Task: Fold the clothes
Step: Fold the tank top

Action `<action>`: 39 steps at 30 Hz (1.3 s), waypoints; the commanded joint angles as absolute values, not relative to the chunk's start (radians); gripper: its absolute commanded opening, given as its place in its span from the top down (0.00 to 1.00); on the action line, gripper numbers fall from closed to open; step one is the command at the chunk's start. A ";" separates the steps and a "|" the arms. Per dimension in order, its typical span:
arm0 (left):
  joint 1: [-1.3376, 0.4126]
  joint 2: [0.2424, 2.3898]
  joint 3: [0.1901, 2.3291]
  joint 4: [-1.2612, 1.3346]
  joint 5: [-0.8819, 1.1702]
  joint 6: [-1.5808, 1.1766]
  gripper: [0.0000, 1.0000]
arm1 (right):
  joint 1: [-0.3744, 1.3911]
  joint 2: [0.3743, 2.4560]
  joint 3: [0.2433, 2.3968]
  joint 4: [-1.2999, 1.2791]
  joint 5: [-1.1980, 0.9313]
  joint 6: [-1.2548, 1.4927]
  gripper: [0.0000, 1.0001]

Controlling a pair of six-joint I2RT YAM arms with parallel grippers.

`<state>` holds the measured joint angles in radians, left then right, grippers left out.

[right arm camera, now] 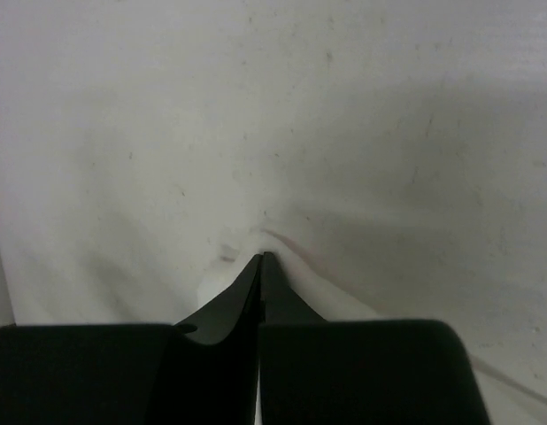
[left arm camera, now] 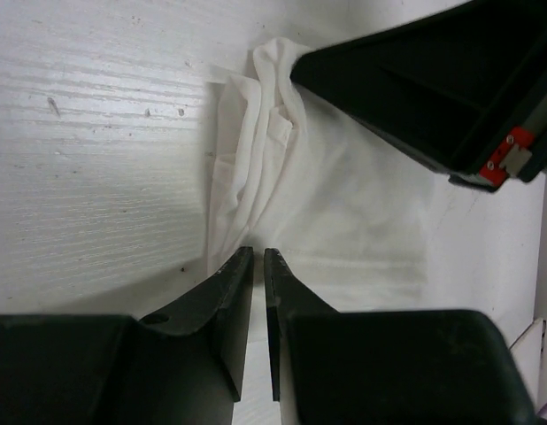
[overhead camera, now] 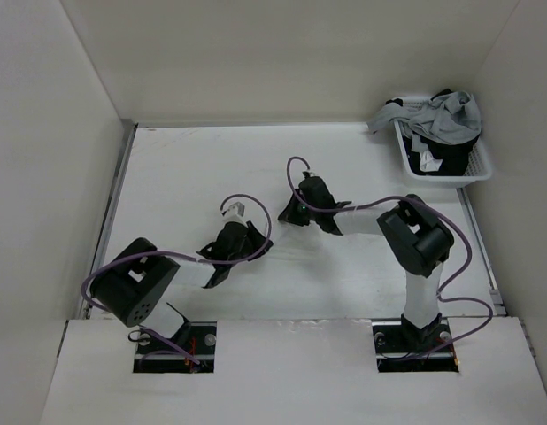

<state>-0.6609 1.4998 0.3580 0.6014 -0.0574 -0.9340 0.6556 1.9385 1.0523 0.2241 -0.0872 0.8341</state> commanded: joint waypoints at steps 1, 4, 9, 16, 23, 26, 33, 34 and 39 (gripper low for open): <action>-0.654 1.482 0.307 0.607 -0.063 -0.936 0.90 | 0.645 1.971 1.121 0.345 -0.136 0.861 0.99; -0.659 1.437 0.275 0.607 -0.063 -0.939 0.89 | 0.643 2.006 1.153 0.350 -0.149 0.882 0.99; -0.676 1.194 0.226 0.582 -0.093 -0.919 0.77 | 0.625 1.973 1.172 0.353 -0.161 0.882 0.97; -0.691 0.850 0.305 0.287 -0.276 -0.752 0.62 | 0.567 1.663 1.088 0.330 -0.160 0.804 0.87; -0.555 0.730 0.348 0.075 -0.290 -0.689 0.53 | 0.483 1.291 0.771 0.319 -0.010 0.718 0.60; -0.495 0.716 0.350 0.003 -0.281 -0.692 0.51 | 0.444 1.145 0.629 0.325 0.112 0.696 0.48; -0.386 0.703 0.353 -0.118 -0.272 -0.687 0.49 | 0.387 0.977 0.393 0.468 0.330 0.768 0.36; -0.381 0.701 0.348 -0.118 -0.272 -0.692 0.49 | 0.386 0.976 0.381 0.482 0.334 0.770 0.36; -0.418 0.748 0.339 -0.074 -0.267 -0.727 0.50 | 0.377 0.982 0.371 0.495 0.331 0.770 0.36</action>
<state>-0.3969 0.7284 0.3138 -0.1013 -0.2695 -0.7147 0.3798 0.9943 0.3618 0.3798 0.2890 0.7601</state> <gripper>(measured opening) 0.501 0.640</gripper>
